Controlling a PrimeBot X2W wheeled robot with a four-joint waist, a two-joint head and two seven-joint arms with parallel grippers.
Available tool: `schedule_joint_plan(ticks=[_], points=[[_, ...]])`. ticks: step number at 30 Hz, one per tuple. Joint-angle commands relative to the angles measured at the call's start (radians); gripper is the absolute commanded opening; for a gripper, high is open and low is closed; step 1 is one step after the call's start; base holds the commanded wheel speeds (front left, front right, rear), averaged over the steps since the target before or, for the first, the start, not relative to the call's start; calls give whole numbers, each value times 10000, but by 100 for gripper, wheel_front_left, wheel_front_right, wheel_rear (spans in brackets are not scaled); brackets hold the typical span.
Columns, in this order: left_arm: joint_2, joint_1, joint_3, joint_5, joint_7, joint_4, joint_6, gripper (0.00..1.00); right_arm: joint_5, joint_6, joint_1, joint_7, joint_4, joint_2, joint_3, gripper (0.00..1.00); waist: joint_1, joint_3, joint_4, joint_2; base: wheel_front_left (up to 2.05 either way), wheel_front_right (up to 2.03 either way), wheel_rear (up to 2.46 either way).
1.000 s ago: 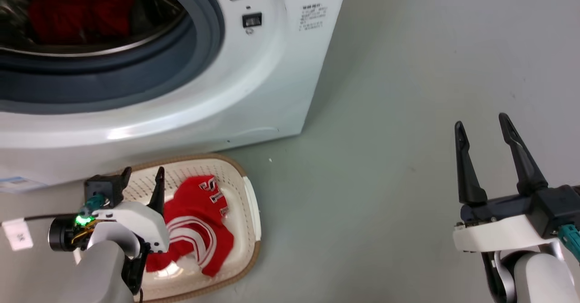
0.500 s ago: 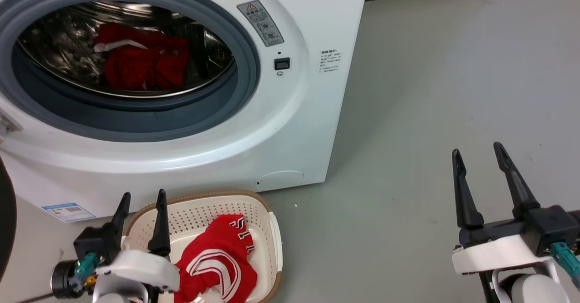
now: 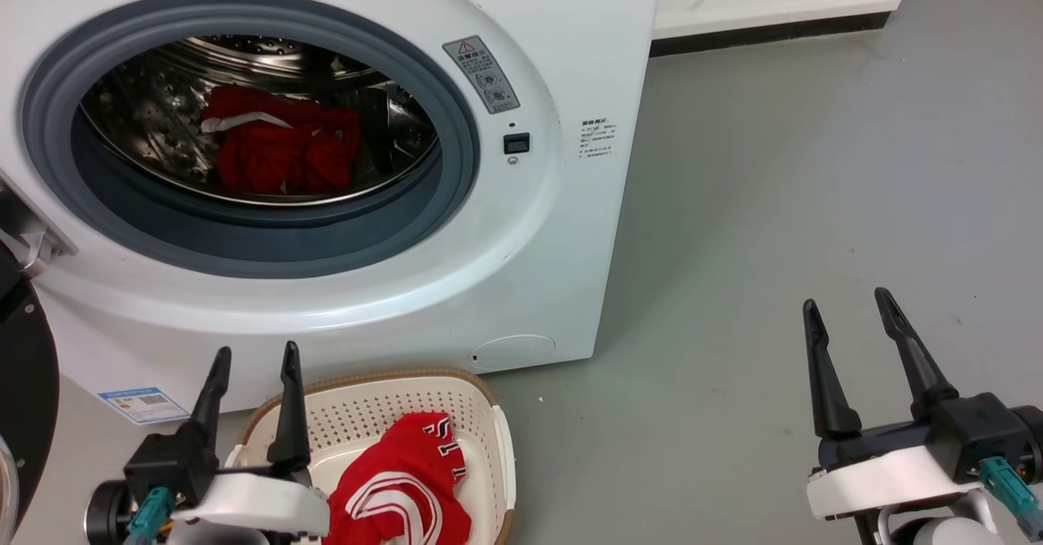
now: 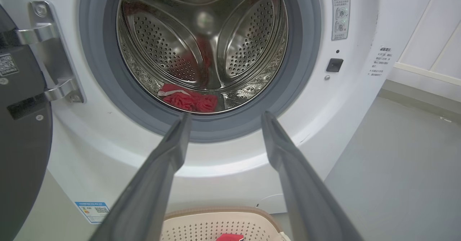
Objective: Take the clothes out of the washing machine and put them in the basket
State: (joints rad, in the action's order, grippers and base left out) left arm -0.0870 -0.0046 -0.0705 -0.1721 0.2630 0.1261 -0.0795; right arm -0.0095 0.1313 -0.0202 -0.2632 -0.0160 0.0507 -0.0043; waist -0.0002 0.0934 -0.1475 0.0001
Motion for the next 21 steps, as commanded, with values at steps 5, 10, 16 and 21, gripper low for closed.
schedule_joint_plan(ticks=[5,10,16,21], points=[[-298,-803,-148,210,27,-195,-196,100,135,-10,-240,-24,162,-9,58,100,2,624,-213,-1,0,0,0],[-1500,-2797,-262,250,-193,580,-359,100,391,-12,-532,-24,360,-10,182,100,2,1912,-676,-1,0,0,0],[-2799,-4979,-342,-105,-1382,1413,-452,100,606,-10,-937,-24,539,-15,302,100,2,3237,-1135,-1,0,0,0],[-3903,-6866,-57,-355,-2832,2368,-487,100,889,-12,-1279,-22,698,-10,518,100,2,4253,-1516,-1,0,0,0]])
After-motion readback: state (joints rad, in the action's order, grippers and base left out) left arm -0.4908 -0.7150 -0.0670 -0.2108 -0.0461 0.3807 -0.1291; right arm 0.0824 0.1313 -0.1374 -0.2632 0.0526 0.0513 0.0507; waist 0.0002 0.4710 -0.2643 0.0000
